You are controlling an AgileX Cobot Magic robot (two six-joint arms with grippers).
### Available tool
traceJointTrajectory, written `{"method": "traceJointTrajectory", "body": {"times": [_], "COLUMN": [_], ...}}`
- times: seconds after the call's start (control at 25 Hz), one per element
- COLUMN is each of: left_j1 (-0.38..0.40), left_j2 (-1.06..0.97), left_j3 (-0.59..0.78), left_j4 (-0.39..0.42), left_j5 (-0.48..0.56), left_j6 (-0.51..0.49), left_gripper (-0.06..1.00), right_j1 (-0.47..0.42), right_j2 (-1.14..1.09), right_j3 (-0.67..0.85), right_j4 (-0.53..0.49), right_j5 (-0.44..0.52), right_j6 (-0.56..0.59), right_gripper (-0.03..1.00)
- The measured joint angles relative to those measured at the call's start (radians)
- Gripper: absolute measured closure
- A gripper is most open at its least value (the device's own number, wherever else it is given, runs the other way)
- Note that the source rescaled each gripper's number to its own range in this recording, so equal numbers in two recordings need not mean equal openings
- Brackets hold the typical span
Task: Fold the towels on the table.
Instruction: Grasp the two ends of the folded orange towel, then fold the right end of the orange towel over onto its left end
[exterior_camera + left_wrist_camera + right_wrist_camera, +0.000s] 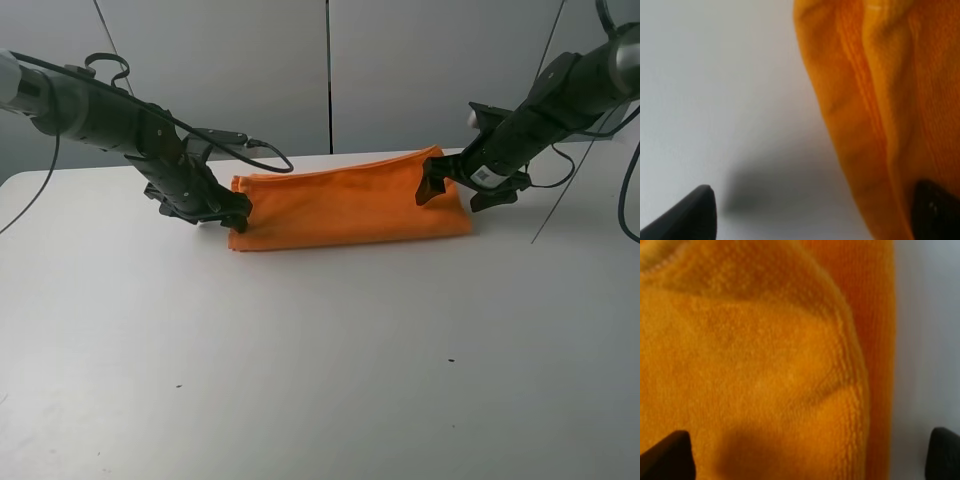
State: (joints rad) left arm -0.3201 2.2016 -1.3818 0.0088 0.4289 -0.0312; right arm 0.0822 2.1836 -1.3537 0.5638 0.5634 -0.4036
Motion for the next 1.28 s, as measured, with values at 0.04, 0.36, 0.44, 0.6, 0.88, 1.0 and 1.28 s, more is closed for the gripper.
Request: {"method": "traceJointTrajectory", "body": {"times": [0.04, 0.36, 0.44, 0.6, 0.88, 1.0, 1.28], "left_j1": [0.000, 0.000, 0.000, 0.000, 0.000, 0.000, 0.000], "left_j2": [0.000, 0.000, 0.000, 0.000, 0.000, 0.000, 0.000], "left_j3": [0.000, 0.000, 0.000, 0.000, 0.000, 0.000, 0.000], "left_j4": [0.000, 0.000, 0.000, -0.002, -0.002, -0.002, -0.002], "left_j5": [0.000, 0.000, 0.000, 0.002, 0.002, 0.002, 0.002], "left_j6": [0.002, 0.003, 0.003, 0.003, 0.003, 0.003, 0.003], "left_gripper": [-0.05, -0.05, -0.05, -0.05, -0.05, -0.05, -0.05], "right_j1": [0.000, 0.000, 0.000, 0.020, 0.033, 0.033, 0.033], "right_j2": [0.003, 0.009, 0.010, 0.010, 0.010, 0.010, 0.010], "right_j3": [-0.002, -0.004, -0.004, -0.004, -0.004, -0.004, -0.004], "right_j4": [0.006, 0.096, 0.142, 0.197, 0.215, 0.219, 0.223], "right_j5": [0.000, -0.007, -0.007, -0.007, 0.021, 0.024, 0.000], "right_j6": [-0.010, -0.094, -0.118, -0.167, -0.213, -0.225, -0.232], "right_gripper": [-0.03, -0.03, -0.03, -0.03, -0.03, -0.03, 0.46]}}
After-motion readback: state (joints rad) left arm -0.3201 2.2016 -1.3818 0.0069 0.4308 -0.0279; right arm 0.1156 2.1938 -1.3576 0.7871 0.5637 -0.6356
